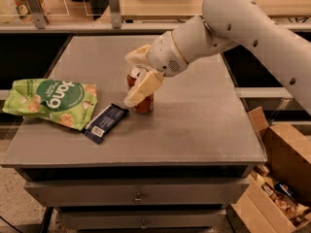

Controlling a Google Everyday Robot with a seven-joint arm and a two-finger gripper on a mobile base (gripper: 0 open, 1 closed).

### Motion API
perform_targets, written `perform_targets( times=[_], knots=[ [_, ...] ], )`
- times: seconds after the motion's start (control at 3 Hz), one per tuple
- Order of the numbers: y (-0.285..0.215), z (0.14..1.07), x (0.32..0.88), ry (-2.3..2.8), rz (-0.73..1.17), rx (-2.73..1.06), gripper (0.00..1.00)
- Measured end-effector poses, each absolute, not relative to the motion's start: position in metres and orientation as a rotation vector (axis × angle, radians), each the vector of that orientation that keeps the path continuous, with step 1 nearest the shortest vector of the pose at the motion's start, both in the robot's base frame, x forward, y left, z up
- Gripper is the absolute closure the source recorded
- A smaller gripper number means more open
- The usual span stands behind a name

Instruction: Move coke can near rxbar blueberry

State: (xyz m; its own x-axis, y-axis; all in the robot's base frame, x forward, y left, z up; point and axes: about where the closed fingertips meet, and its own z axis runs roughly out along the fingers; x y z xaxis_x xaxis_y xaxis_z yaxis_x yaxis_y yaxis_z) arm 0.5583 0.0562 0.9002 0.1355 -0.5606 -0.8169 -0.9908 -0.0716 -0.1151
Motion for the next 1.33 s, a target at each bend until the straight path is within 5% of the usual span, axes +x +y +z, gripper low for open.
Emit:
perform_targets(
  times=[1.33],
  knots=[
    [0.029, 0.874, 0.581, 1.605, 0.794, -1.685, 0.0]
  ],
)
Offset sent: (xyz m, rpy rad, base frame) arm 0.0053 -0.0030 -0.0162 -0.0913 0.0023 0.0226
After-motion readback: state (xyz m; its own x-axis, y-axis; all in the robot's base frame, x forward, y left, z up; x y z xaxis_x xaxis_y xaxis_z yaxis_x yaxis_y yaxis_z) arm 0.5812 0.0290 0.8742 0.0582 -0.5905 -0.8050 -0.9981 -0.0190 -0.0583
